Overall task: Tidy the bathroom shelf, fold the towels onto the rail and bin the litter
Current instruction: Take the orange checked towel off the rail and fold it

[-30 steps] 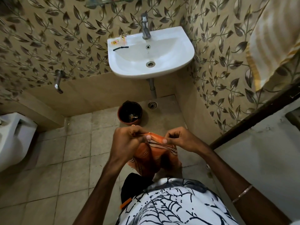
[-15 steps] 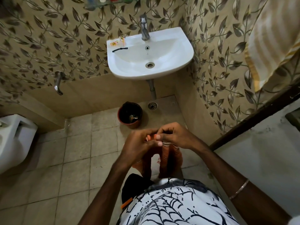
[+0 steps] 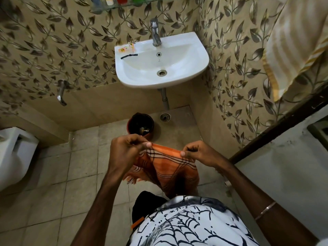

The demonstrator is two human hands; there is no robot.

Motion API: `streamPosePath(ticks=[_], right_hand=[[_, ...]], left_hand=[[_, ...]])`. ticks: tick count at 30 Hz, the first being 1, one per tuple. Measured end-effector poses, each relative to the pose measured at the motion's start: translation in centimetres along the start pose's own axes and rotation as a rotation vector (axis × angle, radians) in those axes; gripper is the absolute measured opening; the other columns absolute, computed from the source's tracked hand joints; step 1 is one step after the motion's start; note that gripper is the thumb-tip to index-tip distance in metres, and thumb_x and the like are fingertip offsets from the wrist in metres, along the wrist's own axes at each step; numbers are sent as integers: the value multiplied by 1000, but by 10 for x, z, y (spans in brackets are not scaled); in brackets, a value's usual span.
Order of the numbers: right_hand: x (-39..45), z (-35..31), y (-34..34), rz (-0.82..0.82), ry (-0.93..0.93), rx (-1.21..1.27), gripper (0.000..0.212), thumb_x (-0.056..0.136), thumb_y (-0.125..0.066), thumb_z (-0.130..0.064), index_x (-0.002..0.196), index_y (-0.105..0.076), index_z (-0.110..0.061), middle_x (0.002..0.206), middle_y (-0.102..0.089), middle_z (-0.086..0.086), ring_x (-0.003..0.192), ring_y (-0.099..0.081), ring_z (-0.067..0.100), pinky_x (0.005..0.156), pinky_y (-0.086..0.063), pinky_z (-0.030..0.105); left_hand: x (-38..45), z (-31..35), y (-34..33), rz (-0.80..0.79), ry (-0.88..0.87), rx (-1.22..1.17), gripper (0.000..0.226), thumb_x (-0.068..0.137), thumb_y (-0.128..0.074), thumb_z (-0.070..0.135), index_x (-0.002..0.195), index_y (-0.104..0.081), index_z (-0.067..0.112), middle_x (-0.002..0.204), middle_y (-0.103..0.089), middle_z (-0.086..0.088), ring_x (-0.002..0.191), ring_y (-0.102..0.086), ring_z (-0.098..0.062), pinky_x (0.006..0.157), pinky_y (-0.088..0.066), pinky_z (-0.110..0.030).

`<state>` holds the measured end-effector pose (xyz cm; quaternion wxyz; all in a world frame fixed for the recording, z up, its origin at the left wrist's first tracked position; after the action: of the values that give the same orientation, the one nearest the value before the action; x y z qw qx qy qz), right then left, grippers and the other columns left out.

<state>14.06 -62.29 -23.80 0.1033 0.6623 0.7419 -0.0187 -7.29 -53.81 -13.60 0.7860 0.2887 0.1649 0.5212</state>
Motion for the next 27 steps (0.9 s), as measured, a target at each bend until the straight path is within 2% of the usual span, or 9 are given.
streamPosePath(ticks=[2,4,8,10,12,14,19,23,27], right_hand=[[2,-7,-1,2,23,-4,39,88,-72,-36,79,-70,1,68,-58,10,63,-51,24,61,-39,39],[4,-17,-6,-14,48,-18,21,91,-70,-24,78,-73,-8,69,-63,1,64,-54,15,62,-41,31],[12,-35,-20,-49,93,-23,19,93,-69,-15,80,-72,-1,67,-62,-4,64,-53,6,61,-39,23],[15,-43,-22,-56,120,-8,21,93,-70,-18,79,-72,-4,64,-62,-1,61,-54,8,60,-40,25],[16,-47,-20,-47,134,6,26,90,-71,-30,80,-74,-6,69,-65,5,64,-57,14,62,-42,29],[15,-43,-18,-60,128,5,27,89,-71,-33,83,-75,-8,68,-66,-6,63,-57,4,60,-42,20],[10,-14,-7,-47,37,-35,33,86,-75,-39,80,-73,-6,70,-63,17,65,-54,24,61,-40,39],[2,-4,4,-25,12,-28,26,90,-73,-32,79,-74,-8,68,-62,1,63,-54,15,60,-40,32],[3,-14,2,6,63,-24,44,86,-71,-45,82,-72,-1,69,-60,15,64,-51,21,60,-37,35]], left_hand=[[1,-4,2,5,31,81,13,78,-82,21,90,-78,24,87,-76,12,82,-69,0,76,-59,-30],[0,-5,-5,-38,51,145,36,75,-84,28,110,-74,26,108,-75,6,100,-69,-9,87,-58,-35],[-8,12,-48,-321,14,30,69,66,-87,36,131,-63,34,135,-64,-5,125,-59,-19,100,-52,-42],[-10,22,-63,-390,-49,-13,56,71,-86,28,125,-68,33,125,-70,-6,108,-68,-15,89,-57,-34],[-9,29,-62,-350,-93,-35,38,75,-85,22,110,-74,32,94,-78,3,73,-72,-10,65,-59,-32],[-6,33,-54,-281,-131,-36,19,76,-84,20,93,-78,26,76,-75,12,62,-69,-4,57,-56,-29],[-2,29,-32,-159,-140,-12,9,74,-85,16,81,-80,16,74,-75,10,69,-70,-3,64,-58,-28],[3,9,-13,-75,-74,-41,10,75,-84,13,84,-81,16,81,-77,8,77,-73,-4,71,-61,-35],[3,0,-13,-53,-25,98,32,75,-85,21,105,-77,24,109,-75,10,99,-70,-8,84,-58,-34]])
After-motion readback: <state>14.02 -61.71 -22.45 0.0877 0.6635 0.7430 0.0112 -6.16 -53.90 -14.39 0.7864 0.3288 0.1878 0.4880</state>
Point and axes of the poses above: each hand's wrist, its own x-axis towards the middle knuckle, its own y-axis out of the back of the hand, z = x × y, the point moved 8 cm from there along x, towards the middle knuckle
